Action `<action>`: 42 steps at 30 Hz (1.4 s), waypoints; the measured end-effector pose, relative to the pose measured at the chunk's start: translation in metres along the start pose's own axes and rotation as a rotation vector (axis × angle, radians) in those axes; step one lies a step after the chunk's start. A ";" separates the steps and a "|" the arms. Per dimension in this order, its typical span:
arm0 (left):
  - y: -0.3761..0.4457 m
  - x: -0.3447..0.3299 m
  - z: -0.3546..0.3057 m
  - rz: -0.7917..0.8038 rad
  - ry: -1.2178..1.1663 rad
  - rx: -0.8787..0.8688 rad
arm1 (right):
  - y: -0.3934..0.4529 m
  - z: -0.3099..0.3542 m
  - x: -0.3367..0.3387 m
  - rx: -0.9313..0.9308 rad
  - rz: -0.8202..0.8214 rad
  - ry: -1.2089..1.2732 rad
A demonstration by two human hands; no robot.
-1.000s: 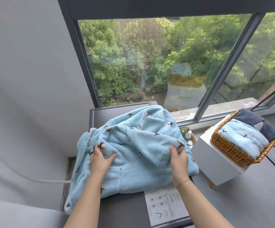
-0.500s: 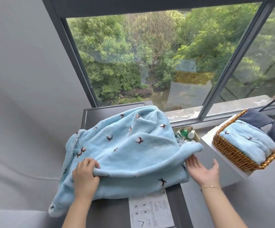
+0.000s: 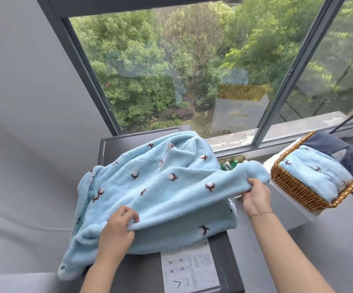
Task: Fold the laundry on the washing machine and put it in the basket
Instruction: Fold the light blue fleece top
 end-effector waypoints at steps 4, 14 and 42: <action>-0.002 0.002 0.002 0.357 -0.094 -0.037 | 0.008 -0.006 0.035 -0.093 -0.059 0.060; 0.026 -0.004 -0.016 0.058 0.095 0.327 | 0.002 -0.063 0.094 -0.635 -0.286 -0.017; 0.146 0.027 -0.016 -0.027 -0.229 0.263 | 0.016 -0.036 -0.037 0.376 0.212 -0.805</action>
Point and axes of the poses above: each hand's wrist, its own y-axis towards the middle knuckle, its own x-axis out of the back of the hand, z = x × y, the point moved 1 cm from there along y, towards the middle knuckle, and after that the axes turned 7 degrees about y, right-handed, at the moved point
